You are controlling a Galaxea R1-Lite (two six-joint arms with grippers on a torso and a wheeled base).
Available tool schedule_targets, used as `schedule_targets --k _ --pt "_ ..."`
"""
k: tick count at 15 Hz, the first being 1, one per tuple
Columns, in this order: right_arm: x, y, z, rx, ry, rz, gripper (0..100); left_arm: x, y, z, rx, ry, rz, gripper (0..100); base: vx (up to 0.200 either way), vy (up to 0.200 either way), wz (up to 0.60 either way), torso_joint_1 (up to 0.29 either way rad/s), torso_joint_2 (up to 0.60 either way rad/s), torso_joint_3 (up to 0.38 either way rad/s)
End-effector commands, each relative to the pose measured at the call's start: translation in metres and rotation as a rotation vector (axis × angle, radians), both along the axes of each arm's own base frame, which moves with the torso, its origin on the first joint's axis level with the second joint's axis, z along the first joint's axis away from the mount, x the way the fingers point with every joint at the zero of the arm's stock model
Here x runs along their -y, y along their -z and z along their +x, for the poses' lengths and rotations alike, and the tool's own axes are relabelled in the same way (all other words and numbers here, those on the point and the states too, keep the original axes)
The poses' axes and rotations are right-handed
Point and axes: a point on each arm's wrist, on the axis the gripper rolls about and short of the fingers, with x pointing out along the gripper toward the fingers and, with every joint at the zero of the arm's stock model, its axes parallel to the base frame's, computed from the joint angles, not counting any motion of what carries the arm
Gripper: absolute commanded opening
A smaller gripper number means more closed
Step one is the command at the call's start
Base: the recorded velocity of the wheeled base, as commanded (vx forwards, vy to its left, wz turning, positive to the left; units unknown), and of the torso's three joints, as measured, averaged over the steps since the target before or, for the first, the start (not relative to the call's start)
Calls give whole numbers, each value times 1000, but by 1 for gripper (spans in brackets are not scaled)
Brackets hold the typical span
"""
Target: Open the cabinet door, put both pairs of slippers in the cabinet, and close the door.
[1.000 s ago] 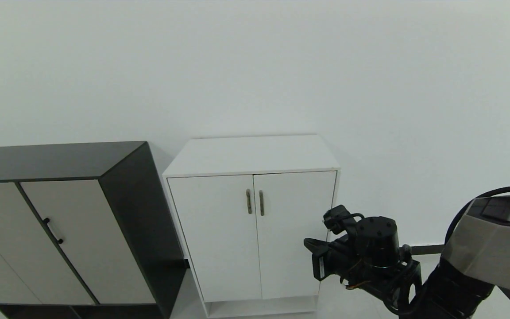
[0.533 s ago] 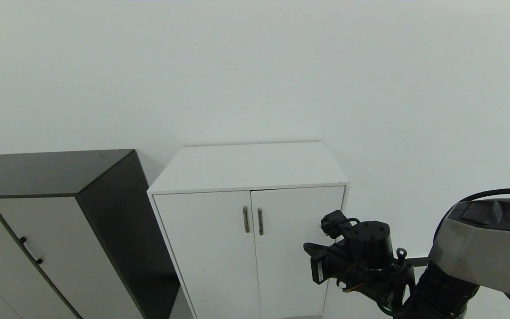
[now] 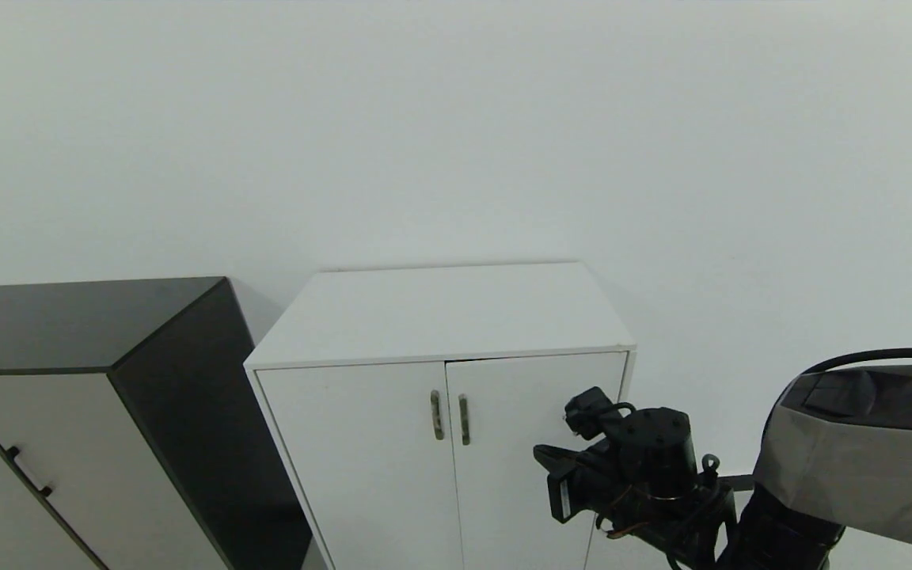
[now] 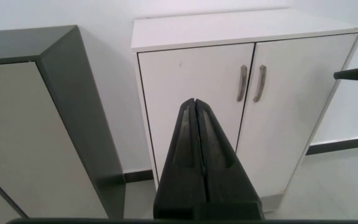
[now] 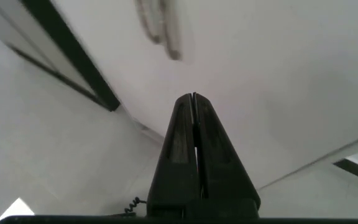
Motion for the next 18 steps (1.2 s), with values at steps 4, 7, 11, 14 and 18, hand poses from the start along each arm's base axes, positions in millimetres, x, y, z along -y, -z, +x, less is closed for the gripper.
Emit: schedule_targets --k 4,7,11,14,18 --pt "-7 6 21 24 26 19 0 0 0 0 1 -1 0 0 0 0 0 0 0 0" --pt "-13 5 35 40 35 33 0 0 0 0 1 -1 1 0 0 0 0 0 0 0" --pt "-19 6 50 45 49 36 0 0 0 0 1 -1 0 0 0 0 0 0 0 0" --pt "-20 11 69 42 73 36 0 0 0 0 1 -1 0 0 0 0 0 0 0 0" --pt "-18 17 87 37 102 30 0 0 0 0 1 -1 0 0 0 0 0 0 0 0"
